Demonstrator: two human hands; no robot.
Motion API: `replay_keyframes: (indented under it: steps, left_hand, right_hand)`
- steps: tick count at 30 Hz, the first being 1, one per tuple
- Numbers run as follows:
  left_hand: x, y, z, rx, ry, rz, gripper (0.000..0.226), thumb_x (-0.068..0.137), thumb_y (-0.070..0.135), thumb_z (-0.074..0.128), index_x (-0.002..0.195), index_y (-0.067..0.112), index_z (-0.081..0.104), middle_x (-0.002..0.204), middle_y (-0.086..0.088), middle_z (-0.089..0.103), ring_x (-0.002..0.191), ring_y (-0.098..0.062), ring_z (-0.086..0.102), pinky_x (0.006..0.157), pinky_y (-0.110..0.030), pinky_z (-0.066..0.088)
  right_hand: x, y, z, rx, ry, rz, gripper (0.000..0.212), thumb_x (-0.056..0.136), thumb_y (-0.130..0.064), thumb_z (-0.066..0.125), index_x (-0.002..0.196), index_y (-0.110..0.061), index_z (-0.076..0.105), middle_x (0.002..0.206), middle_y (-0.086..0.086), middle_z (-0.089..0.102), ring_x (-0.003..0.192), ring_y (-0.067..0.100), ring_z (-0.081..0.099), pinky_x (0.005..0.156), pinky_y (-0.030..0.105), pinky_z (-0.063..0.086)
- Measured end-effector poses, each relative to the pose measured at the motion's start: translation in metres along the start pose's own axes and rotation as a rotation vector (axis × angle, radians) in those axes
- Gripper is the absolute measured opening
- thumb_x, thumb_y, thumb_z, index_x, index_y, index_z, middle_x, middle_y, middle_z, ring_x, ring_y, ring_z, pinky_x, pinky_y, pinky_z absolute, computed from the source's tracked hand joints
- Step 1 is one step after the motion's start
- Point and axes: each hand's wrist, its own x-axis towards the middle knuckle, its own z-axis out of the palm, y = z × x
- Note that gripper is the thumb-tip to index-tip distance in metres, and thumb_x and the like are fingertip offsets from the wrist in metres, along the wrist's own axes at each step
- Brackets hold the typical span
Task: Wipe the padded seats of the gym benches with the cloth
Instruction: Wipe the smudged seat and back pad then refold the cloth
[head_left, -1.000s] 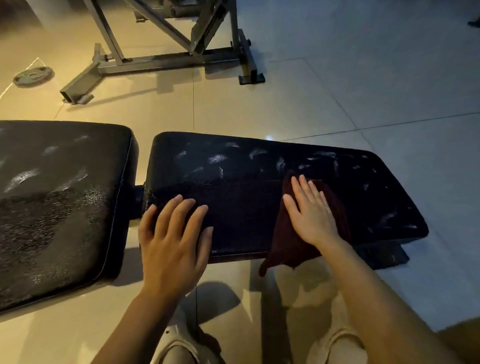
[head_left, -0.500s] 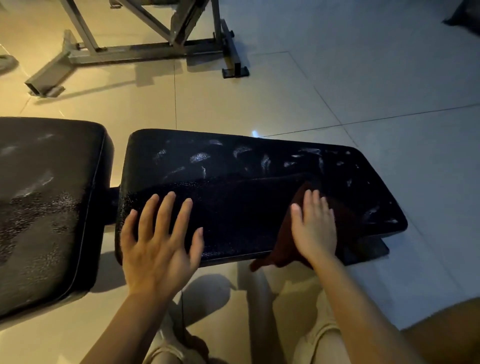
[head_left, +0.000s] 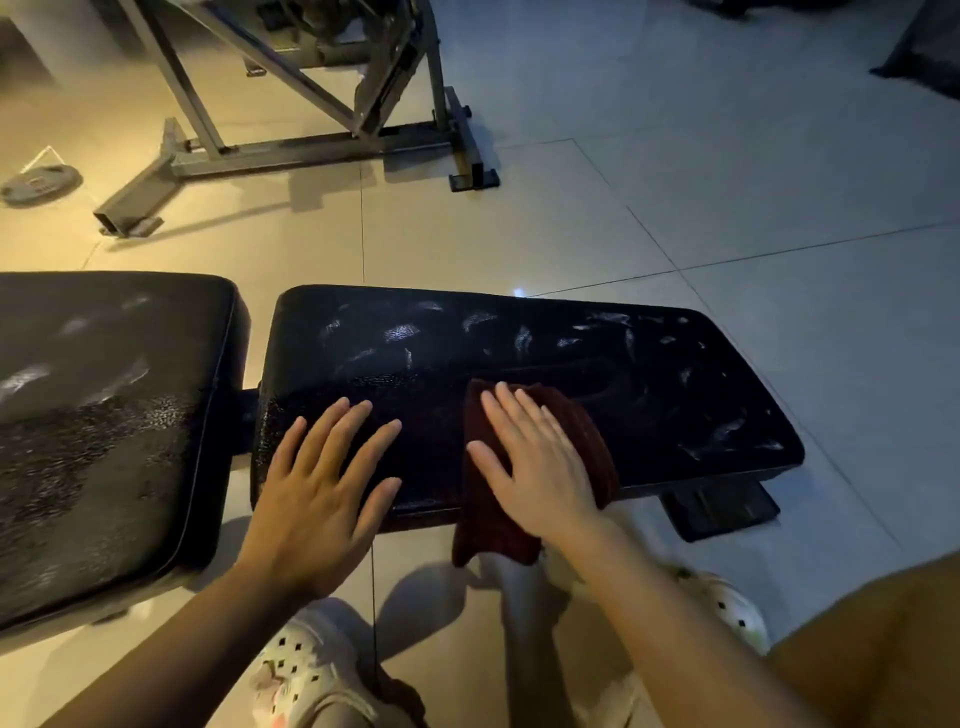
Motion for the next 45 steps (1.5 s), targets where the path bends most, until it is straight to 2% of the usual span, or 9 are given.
replay_keyframes:
  steps: [7, 13, 16, 20, 24, 28, 37, 41, 45]
  left_hand:
    - [0.009, -0.06, -0.022, 0.169, -0.001, 0.458, 0.052, 0.104, 0.05, 0.014, 0.145, 0.025, 0.032, 0.147, -0.012, 0.04, 0.146, -0.026, 0.018, 0.115, -0.047, 0.013]
    - [0.022, -0.075, -0.006, 0.089, -0.04, 0.577, 0.052, 0.103, 0.051, 0.018, 0.148, 0.027, 0.032, 0.15, -0.01, 0.039, 0.142, -0.028, 0.029, 0.114, -0.051, 0.018]
    - [0.024, -0.075, -0.003, 0.003, -0.049, 0.56, 0.054, 0.103, 0.051, 0.018, 0.15, 0.026, 0.031, 0.153, -0.009, 0.036, 0.144, -0.028, 0.027, 0.114, -0.052, 0.02]
    - [0.022, -0.071, -0.006, -0.133, -0.054, 0.521, 0.054, 0.104, 0.048, 0.017, 0.152, 0.024, 0.025, 0.155, -0.008, 0.032, 0.146, -0.024, 0.023, 0.117, -0.045, 0.016]
    - [0.027, -0.073, -0.007, -0.216, -0.081, 0.529, 0.055, 0.103, 0.048, 0.019, 0.151, 0.022, 0.027, 0.157, -0.004, 0.029, 0.148, -0.018, 0.018, 0.121, -0.034, 0.006]
    - [0.023, -0.074, -0.006, -0.143, -0.1, 0.581, 0.055, 0.103, 0.049, 0.018, 0.152, 0.026, 0.022, 0.158, -0.003, 0.027, 0.148, -0.015, 0.014, 0.121, -0.033, 0.002]
    - [0.036, -0.069, -0.006, 0.005, -0.041, 0.916, 0.056, 0.103, 0.051, 0.02, 0.151, 0.023, 0.025, 0.157, -0.006, 0.029, 0.148, -0.024, 0.021, 0.119, -0.048, 0.013]
    - [0.036, -0.069, -0.004, -0.025, -0.051, 0.881, 0.056, 0.103, 0.051, 0.019, 0.151, 0.023, 0.027, 0.157, -0.006, 0.03, 0.148, -0.025, 0.022, 0.118, -0.051, 0.016]
    - [0.035, -0.069, -0.004, -0.057, -0.057, 0.86, 0.056, 0.103, 0.049, 0.017, 0.151, 0.023, 0.027, 0.156, -0.005, 0.032, 0.148, -0.024, 0.022, 0.119, -0.05, 0.015]
  right_hand:
    - [0.036, 0.091, -0.022, -0.023, 0.018, 0.518, 0.068, 0.101, -0.057, 0.013, 0.157, -0.022, 0.002, 0.165, 0.001, -0.003, 0.151, 0.017, -0.003, 0.123, 0.036, 0.001]
    - [0.029, 0.056, -0.006, 0.043, 0.121, 0.809, 0.064, 0.103, -0.05, 0.014, 0.157, -0.017, 0.005, 0.165, 0.004, 0.001, 0.151, 0.02, -0.001, 0.123, 0.039, -0.001]
    - [0.024, 0.006, 0.004, 0.033, 0.157, 0.752, 0.062, 0.104, -0.047, 0.016, 0.157, -0.016, 0.003, 0.165, 0.003, 0.0, 0.151, 0.02, -0.003, 0.122, 0.038, -0.004]
    - [0.018, -0.081, 0.026, 0.053, 0.253, 0.486, 0.06, 0.103, -0.048, 0.013, 0.156, -0.02, 0.005, 0.164, -0.001, -0.001, 0.151, 0.016, -0.005, 0.12, 0.034, -0.009]
    - [0.005, -0.133, 0.052, 0.133, 0.464, 0.29, 0.06, 0.099, -0.046, 0.017, 0.147, -0.019, 0.042, 0.155, 0.0, 0.037, 0.147, 0.016, 0.025, 0.12, 0.034, 0.007]
    - [-0.004, -0.131, 0.066, 0.195, 0.667, 0.246, 0.048, 0.099, -0.036, 0.033, 0.128, -0.014, 0.064, 0.136, 0.003, 0.06, 0.132, 0.019, 0.049, 0.114, 0.035, 0.025]
    - [-0.008, -0.025, 0.072, 0.307, 1.02, 0.525, 0.048, 0.094, -0.038, 0.038, 0.121, -0.011, 0.068, 0.129, 0.007, 0.064, 0.129, 0.026, 0.05, 0.117, 0.038, 0.015]
    - [0.005, -0.008, 0.074, 0.541, 1.138, 0.681, 0.048, 0.093, -0.033, 0.038, 0.13, -0.012, 0.061, 0.148, 0.01, 0.046, 0.143, 0.029, 0.031, 0.12, 0.042, 0.007]
    - [0.011, -0.057, 0.074, 1.146, 1.279, 0.788, 0.074, 0.095, -0.039, 0.043, 0.156, -0.016, 0.01, 0.165, 0.004, 0.0, 0.15, 0.016, -0.001, 0.121, 0.031, 0.004]
